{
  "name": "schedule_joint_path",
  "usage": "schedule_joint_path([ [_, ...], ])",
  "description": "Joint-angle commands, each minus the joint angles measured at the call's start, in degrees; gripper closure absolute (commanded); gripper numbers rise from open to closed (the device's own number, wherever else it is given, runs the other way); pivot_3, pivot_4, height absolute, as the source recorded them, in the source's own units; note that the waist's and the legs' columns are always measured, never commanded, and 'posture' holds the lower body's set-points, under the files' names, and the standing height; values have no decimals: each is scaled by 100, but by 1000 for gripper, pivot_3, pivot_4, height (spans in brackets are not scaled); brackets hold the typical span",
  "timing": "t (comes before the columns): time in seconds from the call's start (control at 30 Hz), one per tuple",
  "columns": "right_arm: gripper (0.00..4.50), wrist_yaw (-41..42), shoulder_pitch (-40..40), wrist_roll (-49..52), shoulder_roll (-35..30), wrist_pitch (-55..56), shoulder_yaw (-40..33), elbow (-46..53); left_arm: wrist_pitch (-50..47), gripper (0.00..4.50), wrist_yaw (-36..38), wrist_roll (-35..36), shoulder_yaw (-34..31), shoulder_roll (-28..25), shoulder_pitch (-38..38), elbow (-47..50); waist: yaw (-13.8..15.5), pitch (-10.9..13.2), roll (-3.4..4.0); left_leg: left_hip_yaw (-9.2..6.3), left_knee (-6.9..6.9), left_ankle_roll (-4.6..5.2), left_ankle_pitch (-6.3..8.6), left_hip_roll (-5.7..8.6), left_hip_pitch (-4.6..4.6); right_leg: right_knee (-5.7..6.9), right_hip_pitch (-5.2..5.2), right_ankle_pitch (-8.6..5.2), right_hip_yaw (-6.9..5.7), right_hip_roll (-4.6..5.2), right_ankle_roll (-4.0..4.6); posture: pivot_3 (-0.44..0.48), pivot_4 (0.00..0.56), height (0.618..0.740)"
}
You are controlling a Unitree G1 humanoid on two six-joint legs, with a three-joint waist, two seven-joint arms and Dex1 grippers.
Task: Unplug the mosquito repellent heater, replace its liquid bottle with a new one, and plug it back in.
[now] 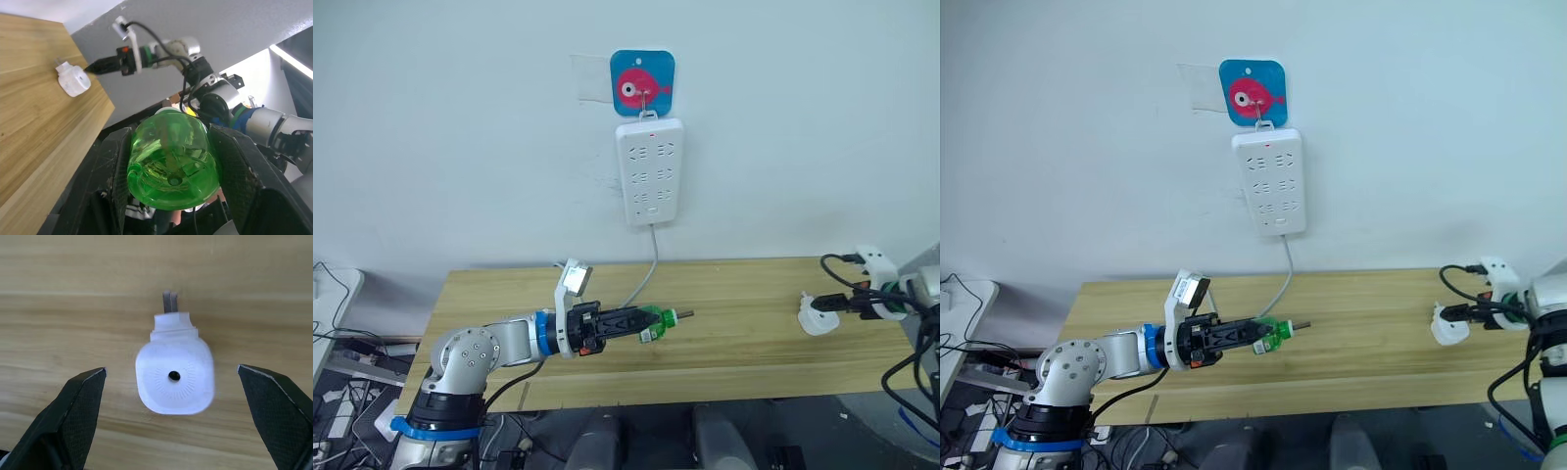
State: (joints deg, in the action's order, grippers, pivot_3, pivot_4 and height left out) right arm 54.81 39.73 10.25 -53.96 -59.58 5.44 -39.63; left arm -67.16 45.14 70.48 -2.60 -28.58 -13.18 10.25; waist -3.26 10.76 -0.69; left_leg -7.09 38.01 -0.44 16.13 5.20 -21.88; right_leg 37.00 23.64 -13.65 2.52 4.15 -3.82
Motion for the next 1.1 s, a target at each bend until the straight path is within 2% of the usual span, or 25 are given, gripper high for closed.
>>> schedule_joint_path([
  [0.03, 23, 41, -85, 202, -293, -128, -444, 791, 206, 2314, 194, -102, -99, 19, -96, 36, -2, 0, 0, 0, 0, 0, 0, 0, -1, -1, 0, 0, -1, 0, 0, -133, 188, 740],
  [0.13, 23, -233, -270, 966, 183, -1145, -1584, 1738, 619, 2314, 195, -284, -129, 222, -179, 187, -3, 0, -1, 0, 0, -1, 0, -3, -1, -1, -1, 0, -1, 2, 0, -150, 183, 740],
  [0.23, 23, -864, -538, 1668, 1626, -2990, -3529, 3267, 1105, 2314, 119, -616, -79, 493, -247, 319, -21, 0, -7, 1, 3, -3, 1, -21, -1, -3, -4, 1, -1, 3, 0, -155, 183, 740],
  [0.3, 23, -1743, -757, 2470, 2815, -3292, -4548, 4123, 1570, 2314, 31, -1037, 25, 716, -275, 363, -6, -3, -7, 2, 0, -8, 1, -46, -2, -5, -1, 8, -5, -12, 11, -154, 180, 740],
  [0.37, 23, -2757, -890, 3421, 3968, -3292, -5177, 4911, 1977, 2314, -139, -1427, 117, 967, -340, 300, 6, -5, 0, 0, -5, -14, 2, -54, -5, -2, 11, 8, -7, -19, 13, -155, 179, 740],
  [0.43, 23, -3685, -976, 4209, 4971, -3292, -5494, 5612, 2477, 2314, -255, -1933, 266, 1195, -422, 194, 12, -6, 3, 3, -5, -17, 0, -54, -21, 5, 34, 9, -2, -19, 15, -154, 174, 740],
  [0.5, 23, -4503, -1029, 4783, 5563, -3292, -5672, 5958, 2783, 2314, -320, -2238, 327, 1356, -500, 106, 8, -6, 4, 12, -4, -19, -1, -50, -32, 8, 46, 13, 7, -17, 21, -155, 171, 740],
  [0.6, 23, -5479, -1153, 5609, 6004, -3292, -5711, 6093, 3177, 2314, -321, -2664, 448, 1479, -616, -16, 7, -7, 5, 15, 1, -18, -1, -45, -33, 7, 46, 17, 9, -14, 22, -155, 171, 740],
  [0.73, 23, -6671, -1270, 6864, 6156, -3034, -5577, 5969, 3497, 2314, -326, -3032, 583, 1599, -703, -179, -33, -12, 13, 19, -1, -16, -1, -48, -29, 13, 48, 17, 10, -18, 23, -149, 164, 740],
  [0.93, 23, -8473, -2100, 9219, 5497, -1391, -3922, 5911, 3759, 2314, -311, -3358, 805, 1845, -707, -204, -145, -13, 15, 21, -4, -6, 4, -61, -27, 16, 47, 17, 10, -31, 22, -139, 162, 740],
  [1.1, 23, -9066, -2417, 10169, 4761, -202, -2741, 6043, 3830, 2314, -338, -3466, 985, 2085, -743, -161, -191, -13, 15, 36, 1, 0, 6, -67, -18, 17, 39, 17, 21, -56, 20, -138, 165, 740],
])
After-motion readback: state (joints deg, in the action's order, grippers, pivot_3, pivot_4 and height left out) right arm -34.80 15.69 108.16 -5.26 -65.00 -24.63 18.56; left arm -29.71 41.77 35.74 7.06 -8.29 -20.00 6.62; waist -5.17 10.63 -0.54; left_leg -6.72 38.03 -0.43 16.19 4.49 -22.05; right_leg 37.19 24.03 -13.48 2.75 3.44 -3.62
